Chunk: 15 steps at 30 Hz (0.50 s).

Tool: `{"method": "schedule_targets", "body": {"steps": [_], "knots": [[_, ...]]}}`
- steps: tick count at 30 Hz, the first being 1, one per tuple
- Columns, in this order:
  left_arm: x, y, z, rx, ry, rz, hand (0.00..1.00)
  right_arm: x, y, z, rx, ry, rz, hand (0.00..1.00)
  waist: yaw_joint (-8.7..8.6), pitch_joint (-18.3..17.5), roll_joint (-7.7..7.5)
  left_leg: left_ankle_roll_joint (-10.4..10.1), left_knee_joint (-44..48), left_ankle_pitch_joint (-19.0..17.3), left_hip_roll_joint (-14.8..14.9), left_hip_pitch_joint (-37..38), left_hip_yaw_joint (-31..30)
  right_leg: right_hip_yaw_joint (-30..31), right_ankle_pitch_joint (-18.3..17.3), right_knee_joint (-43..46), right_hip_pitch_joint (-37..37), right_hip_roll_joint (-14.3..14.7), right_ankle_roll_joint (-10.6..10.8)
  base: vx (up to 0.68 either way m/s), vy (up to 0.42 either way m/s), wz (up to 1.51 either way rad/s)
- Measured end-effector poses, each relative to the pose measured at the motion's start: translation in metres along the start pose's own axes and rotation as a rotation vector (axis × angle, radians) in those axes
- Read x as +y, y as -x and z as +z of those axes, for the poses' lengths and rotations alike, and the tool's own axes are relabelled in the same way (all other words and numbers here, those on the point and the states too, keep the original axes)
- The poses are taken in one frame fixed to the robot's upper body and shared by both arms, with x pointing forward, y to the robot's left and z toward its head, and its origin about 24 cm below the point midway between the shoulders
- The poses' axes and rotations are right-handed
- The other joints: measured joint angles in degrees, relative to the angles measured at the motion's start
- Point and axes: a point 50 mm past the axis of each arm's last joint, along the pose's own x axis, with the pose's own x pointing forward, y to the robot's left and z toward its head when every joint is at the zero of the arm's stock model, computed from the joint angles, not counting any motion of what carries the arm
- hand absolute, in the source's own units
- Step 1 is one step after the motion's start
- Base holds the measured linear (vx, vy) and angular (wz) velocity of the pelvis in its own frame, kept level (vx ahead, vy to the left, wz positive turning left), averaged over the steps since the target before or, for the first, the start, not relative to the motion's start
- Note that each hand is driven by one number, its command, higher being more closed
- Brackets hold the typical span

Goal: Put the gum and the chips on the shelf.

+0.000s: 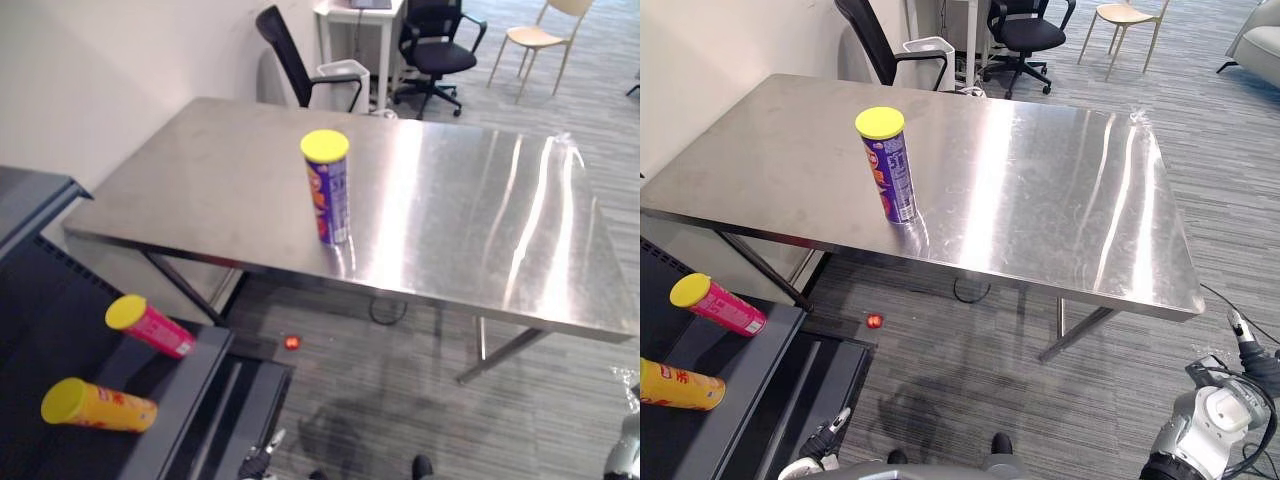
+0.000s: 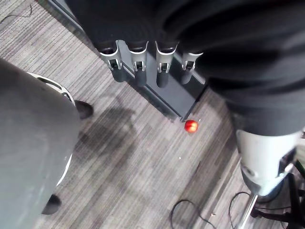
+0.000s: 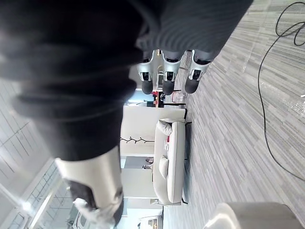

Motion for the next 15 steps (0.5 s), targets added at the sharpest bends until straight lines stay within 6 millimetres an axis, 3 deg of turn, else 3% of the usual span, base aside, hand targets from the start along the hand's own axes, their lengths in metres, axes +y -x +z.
{"method": "schedule_targets", "body": {"steps": [3,6,7,10,15], "knots": [[0.0,0.0,-0.003,0.014,-0.006,0.0,0.0,0.031,0.026,0.041,-0.178,-0.052,0.127,0.0,-0.17,-0.06,0.06,-0.02,-0.45,-0.04,-0.09,-0.29,-0.02,0.1,-0.03,0.03,-0.81,-0.3,0.03,-0.04,-0.009,-0.05],[-0.001,0.001,-0.003,0.013,-0.038,-0.014,0.0,0.065,0.057,0.087,-0.427,-0.073,0.401,0.0,0.08,-0.64,-0.44,0.12,-0.4,0.08,-0.37,-0.97,-1.13,-0.68,-0.04,0.22,-1.0,-0.61,0.04,-0.04,-0.006,0.13],[-0.001,0.0,-0.002,0.01,-0.038,-0.014,0.0,0.069,0.059,0.089,-0.437,-0.086,0.426,0.0,0.16,-0.94,-0.24,0.19,-0.38,0.15,-0.39,-0.99,-1.41,-0.93,-0.04,0.31,-0.89,-0.64,0.04,-0.03,-0.008,0.19],[0.002,0.0,0.003,-0.01,-0.048,-0.02,0.0,0.087,0.068,0.088,-0.427,-0.117,0.538,0.0,0.8,-1.2,-1.75,0.55,-0.3,0.57,-0.77,-1.98,-2.93,-2.19,-0.04,0.65,-0.97,-0.97,0.04,-0.02,-0.004,0.22],[0.001,0.0,0.004,-0.018,-0.046,-0.024,0.0,0.108,0.077,0.089,-0.425,-0.141,0.679,0.0,1.28,-1.1,-1.93,1.07,-0.59,1.01,-1.61,-2.08,-4.55,-3.89,-0.04,1.07,-0.34,-1.84,0.04,0.0,0.018,0.19]]}}
